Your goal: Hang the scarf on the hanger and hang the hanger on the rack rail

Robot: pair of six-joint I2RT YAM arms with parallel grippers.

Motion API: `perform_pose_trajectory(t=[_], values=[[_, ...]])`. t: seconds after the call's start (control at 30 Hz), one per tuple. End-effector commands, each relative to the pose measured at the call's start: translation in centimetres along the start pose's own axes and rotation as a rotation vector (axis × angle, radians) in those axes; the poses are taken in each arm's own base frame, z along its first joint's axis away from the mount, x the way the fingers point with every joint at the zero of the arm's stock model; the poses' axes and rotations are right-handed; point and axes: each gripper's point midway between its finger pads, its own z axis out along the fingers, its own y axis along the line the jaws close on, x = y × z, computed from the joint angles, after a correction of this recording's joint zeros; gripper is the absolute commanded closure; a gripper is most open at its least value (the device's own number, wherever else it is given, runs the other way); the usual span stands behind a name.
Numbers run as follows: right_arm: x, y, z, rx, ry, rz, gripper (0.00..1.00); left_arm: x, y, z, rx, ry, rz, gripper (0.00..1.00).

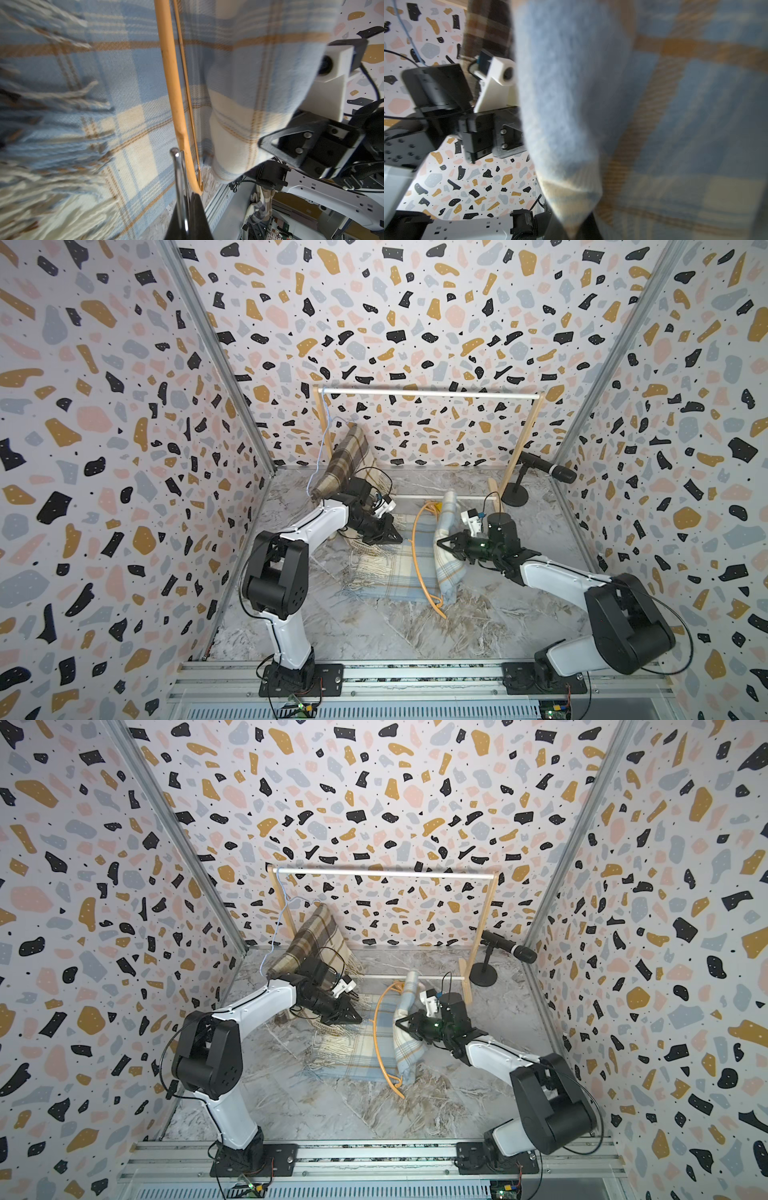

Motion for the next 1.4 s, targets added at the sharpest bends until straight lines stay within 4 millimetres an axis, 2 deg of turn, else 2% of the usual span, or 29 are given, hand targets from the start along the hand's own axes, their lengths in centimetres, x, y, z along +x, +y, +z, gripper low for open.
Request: perform_pose_trajectory(t=[0.0,0.07,0.27,0.43,0.53,0.7,1.0,1.07,1.17,1.27,1.37], values=[[-0.7,1.2,2.3,-0.03,-0.039,0.018,1.0,-1.0,-2.8,-0.7,0.039,-0.049,0.098,1.0],[0.0,-0.1,3.9,0.003,-0.021,0.034,1.0,-0.8,-3.9,-0.9,0.05,-0.055,0.115,1.0],[1.1,-2.1,6.0,0.056,-0.001,0.052,1.0,-0.1,-6.5,-0.9,0.062,-0.064,0.162,1.0],[2.7,-2.0,7.7,0.037,0.055,0.052,1.0,0.1,-7.9,-0.6,0.079,-0.066,0.181,1.0],[3.0,-1.6,8.1,0.002,0.072,0.05,0.96,-0.1,-8.1,-0.7,0.08,-0.077,0.182,1.0],[2.8,-0.9,6.7,0.031,0.066,-0.033,0.8,-0.2,-8.1,-0.8,0.072,-0.086,0.182,1.0],[2.4,-1.6,0.4,0.183,0.08,-0.175,0.46,-0.6,-7.9,-1.1,0.039,-0.112,0.188,1.0],[2.5,-1.6,-0.4,0.175,0.086,-0.18,0.42,-0.6,-8.0,-1.3,0.04,-0.116,0.19,1.0],[2.8,-0.3,-1.1,0.117,0.088,-0.218,0.41,-0.6,-8.0,-1.3,0.04,-0.116,0.187,1.0],[3.1,1.3,-1.0,0.018,0.093,-0.241,0.41,-0.6,-8.1,-1.3,0.041,-0.117,0.188,1.0],[3.4,1.4,-0.3,-0.013,0.102,-0.222,0.42,-0.6,-8.2,-1.4,0.041,-0.115,0.188,1.0]])
